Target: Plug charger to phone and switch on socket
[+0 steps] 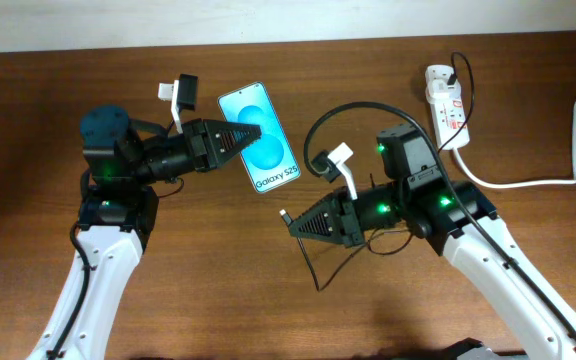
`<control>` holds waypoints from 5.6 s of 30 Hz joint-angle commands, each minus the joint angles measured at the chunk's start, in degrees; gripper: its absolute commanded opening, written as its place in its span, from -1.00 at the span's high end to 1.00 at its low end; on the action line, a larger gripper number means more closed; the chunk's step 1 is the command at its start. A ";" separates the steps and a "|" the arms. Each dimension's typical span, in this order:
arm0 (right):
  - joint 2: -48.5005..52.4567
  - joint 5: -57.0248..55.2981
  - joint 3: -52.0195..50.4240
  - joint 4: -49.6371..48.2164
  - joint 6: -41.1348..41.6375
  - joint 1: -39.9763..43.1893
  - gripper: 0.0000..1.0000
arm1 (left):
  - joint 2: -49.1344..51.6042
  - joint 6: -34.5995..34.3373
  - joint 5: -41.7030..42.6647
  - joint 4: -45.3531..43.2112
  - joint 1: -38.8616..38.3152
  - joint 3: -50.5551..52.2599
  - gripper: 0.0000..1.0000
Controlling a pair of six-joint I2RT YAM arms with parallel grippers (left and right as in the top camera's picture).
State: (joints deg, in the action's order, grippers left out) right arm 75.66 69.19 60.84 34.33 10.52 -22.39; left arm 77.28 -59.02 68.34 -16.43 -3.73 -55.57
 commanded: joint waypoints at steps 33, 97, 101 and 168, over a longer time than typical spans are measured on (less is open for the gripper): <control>-0.04 -0.70 0.35 -12.74 9.75 -0.04 0.92 | -0.35 -0.11 5.64 -0.63 0.13 -0.83 1.00; -0.04 -0.68 0.35 -9.68 16.55 -0.04 0.92 | -0.35 -0.11 3.50 -0.63 0.13 -0.83 1.00; -0.04 -0.66 0.35 -9.92 16.55 -0.04 0.91 | -0.35 -0.11 3.50 -0.63 0.13 -0.83 1.00; 1.86 3.41 0.35 -15.28 18.86 -0.68 0.91 | -0.35 -2.21 -4.31 -0.61 -0.02 -0.83 1.00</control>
State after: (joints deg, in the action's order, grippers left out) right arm 77.45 70.28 60.84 19.25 29.82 -23.07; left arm 77.28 -60.97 64.20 -16.56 -3.53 -55.59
